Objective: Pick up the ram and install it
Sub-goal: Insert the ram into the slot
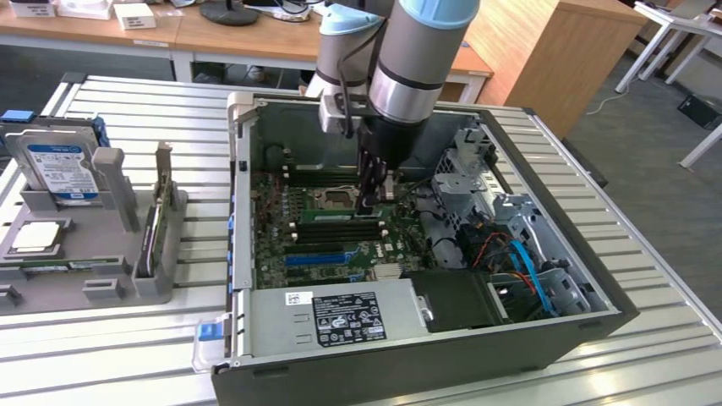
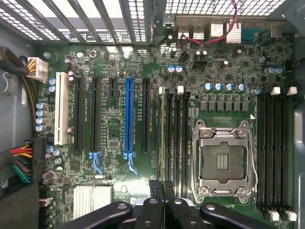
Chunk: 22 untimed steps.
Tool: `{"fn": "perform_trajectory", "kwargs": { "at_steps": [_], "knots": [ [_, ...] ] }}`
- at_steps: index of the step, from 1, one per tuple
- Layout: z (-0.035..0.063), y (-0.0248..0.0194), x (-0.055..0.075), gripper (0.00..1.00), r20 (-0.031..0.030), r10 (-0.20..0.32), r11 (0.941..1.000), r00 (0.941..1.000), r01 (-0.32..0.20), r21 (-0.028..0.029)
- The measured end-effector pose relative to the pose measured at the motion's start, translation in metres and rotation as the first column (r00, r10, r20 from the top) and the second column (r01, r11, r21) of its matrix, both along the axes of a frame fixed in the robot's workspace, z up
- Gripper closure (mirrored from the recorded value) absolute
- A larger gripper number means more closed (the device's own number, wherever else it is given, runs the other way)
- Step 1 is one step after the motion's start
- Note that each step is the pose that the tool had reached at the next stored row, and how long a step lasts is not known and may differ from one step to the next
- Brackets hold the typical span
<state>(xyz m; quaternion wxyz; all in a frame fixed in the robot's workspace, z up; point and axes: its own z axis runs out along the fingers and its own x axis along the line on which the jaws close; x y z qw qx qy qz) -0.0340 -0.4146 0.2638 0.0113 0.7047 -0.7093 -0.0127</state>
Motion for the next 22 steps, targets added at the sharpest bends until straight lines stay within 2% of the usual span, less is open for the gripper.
{"fn": "perform_trajectory", "kwargs": {
  "at_steps": [8, 12, 22],
  "knots": [
    [-0.0046, 0.0000, 0.0000, 0.89, -0.0001, 0.000, 1.0000, 1.0000, 0.000, -0.0002],
    [-0.0051, 0.0025, 0.0000, 0.89, 0.0000, 0.000, 1.0000, 1.0000, 0.000, -0.0001],
    [-0.0100, 0.0025, 0.0000, 0.89, 0.0000, 0.000, 1.0000, 1.0000, 0.000, -0.0001]
  ]
}}
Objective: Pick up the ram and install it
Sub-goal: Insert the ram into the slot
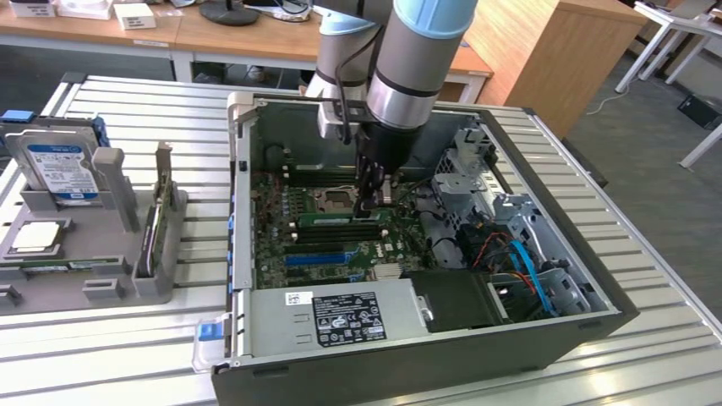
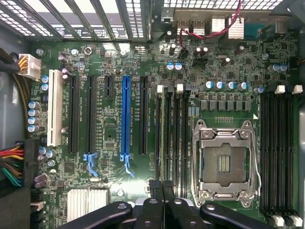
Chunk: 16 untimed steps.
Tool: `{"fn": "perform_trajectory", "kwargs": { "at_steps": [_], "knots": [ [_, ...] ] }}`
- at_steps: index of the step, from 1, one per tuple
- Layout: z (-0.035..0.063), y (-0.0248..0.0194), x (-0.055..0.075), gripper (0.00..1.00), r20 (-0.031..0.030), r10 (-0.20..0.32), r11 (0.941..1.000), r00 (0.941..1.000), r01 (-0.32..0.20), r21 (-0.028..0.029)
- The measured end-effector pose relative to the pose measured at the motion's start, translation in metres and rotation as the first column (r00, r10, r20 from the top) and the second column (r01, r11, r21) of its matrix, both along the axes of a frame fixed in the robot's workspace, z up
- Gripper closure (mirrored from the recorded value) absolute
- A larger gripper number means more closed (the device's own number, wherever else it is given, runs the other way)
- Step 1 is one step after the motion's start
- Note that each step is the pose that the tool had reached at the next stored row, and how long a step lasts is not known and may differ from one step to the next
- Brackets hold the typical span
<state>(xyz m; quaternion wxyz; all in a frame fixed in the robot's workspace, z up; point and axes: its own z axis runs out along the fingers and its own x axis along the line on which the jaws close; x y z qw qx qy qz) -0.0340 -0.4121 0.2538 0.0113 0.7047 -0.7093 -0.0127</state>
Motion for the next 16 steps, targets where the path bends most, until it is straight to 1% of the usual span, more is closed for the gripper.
{"fn": "perform_trajectory", "kwargs": {
  "at_steps": [7, 11, 16],
  "knots": [
    [-0.0024, 0.0000, 0.0000, 0.89, 0.0001, 0.000, 1.0000, 1.0000, 0.000, 0.0002],
    [-0.0061, 0.0000, 0.0000, 0.89, 0.0001, 0.000, 1.0000, 1.0000, 0.000, 0.0001],
    [-0.0064, 0.0000, 0.0000, 0.89, 0.0000, -0.002, 1.0000, 1.0000, 0.002, -0.0001]
  ]
}}
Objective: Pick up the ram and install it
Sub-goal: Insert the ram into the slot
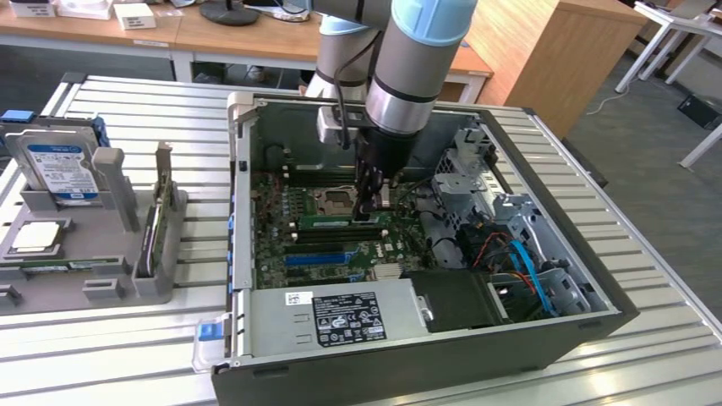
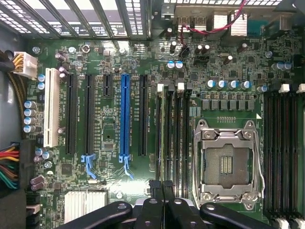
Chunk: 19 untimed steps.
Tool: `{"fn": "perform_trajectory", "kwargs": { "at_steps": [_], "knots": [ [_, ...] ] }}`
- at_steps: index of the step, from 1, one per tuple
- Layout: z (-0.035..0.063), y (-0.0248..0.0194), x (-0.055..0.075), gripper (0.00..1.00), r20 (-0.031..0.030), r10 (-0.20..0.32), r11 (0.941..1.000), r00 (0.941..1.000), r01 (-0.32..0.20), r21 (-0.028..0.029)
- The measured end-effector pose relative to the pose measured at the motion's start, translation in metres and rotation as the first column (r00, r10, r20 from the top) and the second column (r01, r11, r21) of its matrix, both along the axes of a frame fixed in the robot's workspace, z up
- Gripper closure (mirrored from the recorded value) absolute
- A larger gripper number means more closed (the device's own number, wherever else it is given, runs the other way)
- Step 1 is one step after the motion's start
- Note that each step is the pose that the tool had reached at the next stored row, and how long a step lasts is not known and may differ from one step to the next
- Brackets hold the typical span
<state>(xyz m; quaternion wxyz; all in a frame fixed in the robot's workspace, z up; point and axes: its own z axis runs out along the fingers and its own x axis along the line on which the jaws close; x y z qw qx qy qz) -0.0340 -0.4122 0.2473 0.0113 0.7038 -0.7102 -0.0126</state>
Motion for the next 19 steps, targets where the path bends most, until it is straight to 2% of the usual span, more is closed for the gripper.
{"fn": "perform_trajectory", "kwargs": {
  "at_steps": [19],
  "knots": [
    [-0.0040, 0.0000, 0.0014, 0.89, 0.0004, -0.008, 1.0000, 1.0000, 0.008, 0.0001]
  ]
}}
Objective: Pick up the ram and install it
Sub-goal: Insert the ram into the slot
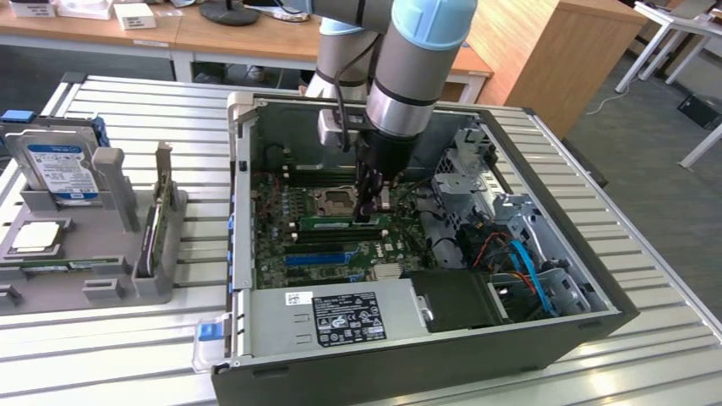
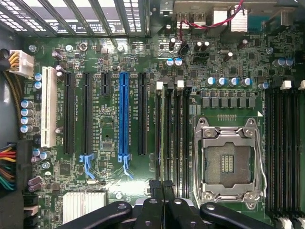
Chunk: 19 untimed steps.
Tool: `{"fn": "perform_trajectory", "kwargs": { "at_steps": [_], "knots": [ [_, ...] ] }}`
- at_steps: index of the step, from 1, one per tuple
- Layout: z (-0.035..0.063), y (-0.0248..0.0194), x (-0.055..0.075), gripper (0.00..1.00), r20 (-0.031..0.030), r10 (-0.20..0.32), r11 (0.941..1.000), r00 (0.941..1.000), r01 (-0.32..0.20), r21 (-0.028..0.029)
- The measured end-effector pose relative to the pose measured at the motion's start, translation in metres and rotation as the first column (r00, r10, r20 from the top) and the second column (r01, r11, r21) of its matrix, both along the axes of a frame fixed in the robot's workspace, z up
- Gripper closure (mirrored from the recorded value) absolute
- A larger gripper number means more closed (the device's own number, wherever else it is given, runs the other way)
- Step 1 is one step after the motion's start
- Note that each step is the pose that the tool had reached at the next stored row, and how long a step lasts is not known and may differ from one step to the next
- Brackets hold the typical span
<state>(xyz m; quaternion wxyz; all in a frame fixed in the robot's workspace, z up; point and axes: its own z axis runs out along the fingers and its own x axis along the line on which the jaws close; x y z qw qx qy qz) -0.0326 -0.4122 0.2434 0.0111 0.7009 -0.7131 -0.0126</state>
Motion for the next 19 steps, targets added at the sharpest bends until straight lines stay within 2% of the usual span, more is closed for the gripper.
{"fn": "perform_trajectory", "kwargs": {
  "at_steps": [19],
  "knots": [
    [-0.0055, -0.0005, 0.0000, 0.89, 0.0000, 0.000, 1.0000, 1.0000, 0.000, 0.0000]
  ]
}}
